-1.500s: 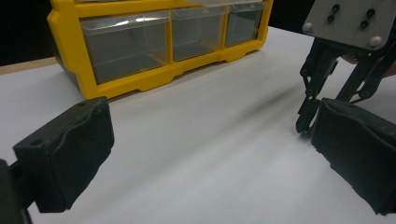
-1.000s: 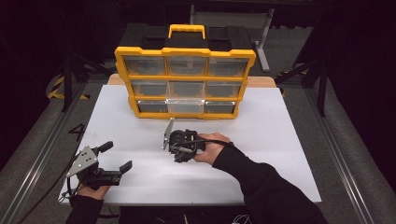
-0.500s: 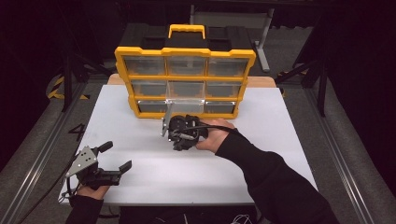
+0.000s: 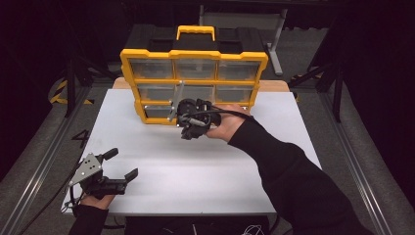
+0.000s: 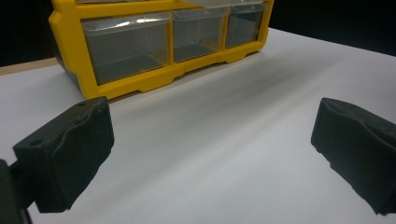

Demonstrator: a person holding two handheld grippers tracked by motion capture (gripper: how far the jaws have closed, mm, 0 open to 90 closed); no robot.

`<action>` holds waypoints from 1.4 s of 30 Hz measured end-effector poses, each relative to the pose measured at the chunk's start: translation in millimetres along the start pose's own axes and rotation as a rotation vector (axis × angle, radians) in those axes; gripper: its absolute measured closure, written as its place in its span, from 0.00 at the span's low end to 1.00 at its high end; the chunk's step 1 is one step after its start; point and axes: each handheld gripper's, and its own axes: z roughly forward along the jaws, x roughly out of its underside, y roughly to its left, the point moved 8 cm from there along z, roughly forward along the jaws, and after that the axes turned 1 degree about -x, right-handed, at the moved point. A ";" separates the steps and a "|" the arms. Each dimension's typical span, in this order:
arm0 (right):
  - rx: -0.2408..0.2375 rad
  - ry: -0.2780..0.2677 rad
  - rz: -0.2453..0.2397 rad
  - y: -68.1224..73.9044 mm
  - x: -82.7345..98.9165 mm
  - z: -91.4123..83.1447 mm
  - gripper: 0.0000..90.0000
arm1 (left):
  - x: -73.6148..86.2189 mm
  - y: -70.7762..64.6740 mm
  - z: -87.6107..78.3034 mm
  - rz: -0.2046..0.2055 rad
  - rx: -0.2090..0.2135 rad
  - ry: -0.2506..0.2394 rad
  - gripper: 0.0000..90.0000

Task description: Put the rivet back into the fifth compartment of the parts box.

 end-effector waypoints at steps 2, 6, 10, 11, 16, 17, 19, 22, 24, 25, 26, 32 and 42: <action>0.009 -0.008 0.007 -5.4 -2.0 -6.1 0.91 | 0.0 0.1 -0.1 0.001 0.000 0.000 0.00; 0.028 -0.020 0.020 -17.6 -7.2 -20.1 0.91 | 0.0 0.1 -0.2 0.001 0.000 0.001 0.00; 0.040 -0.027 0.027 -25.5 -10.6 -26.1 0.91 | 0.0 0.2 -0.1 0.001 0.000 0.000 0.00; 0.043 -0.029 0.029 -28.4 -11.7 -27.8 0.91 | 0.0 0.2 -0.1 0.001 0.000 0.000 0.00; 0.063 -0.027 0.053 -45.4 -15.6 -33.0 0.91 | -0.2 0.3 -0.3 0.001 -0.001 -0.002 0.00; 0.066 -0.030 0.058 -48.9 -16.3 -34.2 0.91 | -0.2 0.3 -0.3 -0.001 0.000 -0.002 0.00; 0.073 -0.032 0.070 -54.9 -17.5 -36.5 0.91 | -0.2 0.8 -0.4 0.002 0.000 -0.002 0.00; 0.082 -0.032 0.081 -64.0 -19.7 -39.3 0.91 | -0.1 0.8 -0.4 0.001 0.001 -0.002 0.00; 0.088 -0.028 0.090 -71.0 -21.0 -40.5 0.91 | -0.4 0.6 -0.5 0.002 0.000 -0.004 0.00; 0.096 -0.027 0.105 -75.6 -21.5 -40.4 0.91 | -0.3 0.6 -0.6 0.003 0.001 -0.002 0.00; 0.099 -0.024 0.106 -78.7 -21.3 -40.4 0.91 | -0.4 0.7 -0.7 0.003 0.001 -0.003 0.00; 0.130 -0.013 0.148 -100.0 -16.8 -34.8 0.91 | -0.5 0.9 -1.1 0.001 -0.001 -0.005 0.00; 0.139 0.026 0.185 -123.6 -2.6 -12.4 0.91 | -0.1 0.7 -1.1 0.001 0.000 -0.004 0.00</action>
